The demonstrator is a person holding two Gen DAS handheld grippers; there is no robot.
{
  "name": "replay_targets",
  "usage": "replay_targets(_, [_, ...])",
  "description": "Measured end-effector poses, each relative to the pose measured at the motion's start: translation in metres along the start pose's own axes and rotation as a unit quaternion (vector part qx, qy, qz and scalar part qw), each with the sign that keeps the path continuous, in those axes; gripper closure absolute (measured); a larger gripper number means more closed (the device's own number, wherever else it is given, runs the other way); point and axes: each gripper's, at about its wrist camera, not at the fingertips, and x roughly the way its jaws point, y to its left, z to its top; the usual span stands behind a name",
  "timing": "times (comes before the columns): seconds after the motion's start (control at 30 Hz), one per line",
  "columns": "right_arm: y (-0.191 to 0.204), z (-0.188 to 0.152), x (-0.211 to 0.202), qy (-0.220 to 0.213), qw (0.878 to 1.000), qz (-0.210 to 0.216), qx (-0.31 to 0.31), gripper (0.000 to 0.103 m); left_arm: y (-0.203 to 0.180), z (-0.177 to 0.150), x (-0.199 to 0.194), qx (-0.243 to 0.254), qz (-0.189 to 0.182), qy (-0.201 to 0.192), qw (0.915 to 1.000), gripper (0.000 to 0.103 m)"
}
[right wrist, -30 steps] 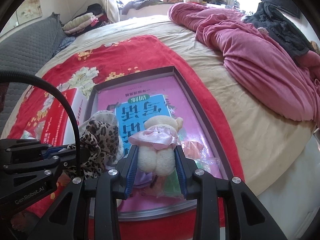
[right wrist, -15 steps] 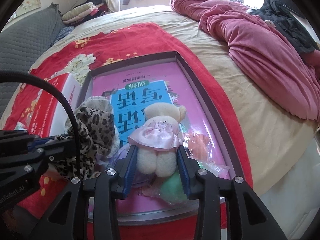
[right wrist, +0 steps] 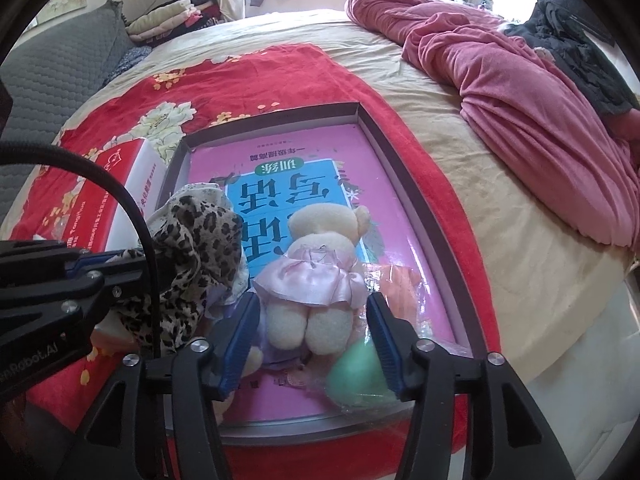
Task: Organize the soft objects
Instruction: 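Lower the bear into the tray and open the right tool, then lower the leopard cloth into the tray and open the left tool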
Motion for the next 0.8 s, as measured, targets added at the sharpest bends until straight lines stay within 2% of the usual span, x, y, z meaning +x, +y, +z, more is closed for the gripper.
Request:
replay_targets(0.17, [-0.003, 0.001, -0.010, -0.009, 1.000, -0.012, 0.001, 0.036, 0.001, 0.002, 0.000, -0.002, -0.003, 0.002, 1.0000, 0.094])
replay_targets(0.47, [-0.021, 0.001, -0.030, -0.025, 0.999, -0.030, 0.030, 0.035, 0.000, 0.002, 0.003, -0.005, -0.006, 0.013, 0.9999, 0.094])
replay_targets(0.73, [-0.029, 0.001, -0.039, -0.029, 0.998, -0.040, 0.041, 0.035, -0.007, 0.002, 0.001, -0.001, -0.018, 0.010, 0.9998, 0.075])
replay_targets(0.8, [-0.030, 0.000, -0.041, -0.030, 0.998, -0.043, 0.043, 0.035, -0.008, 0.003, -0.002, 0.000, -0.018, 0.006, 0.9998, 0.067])
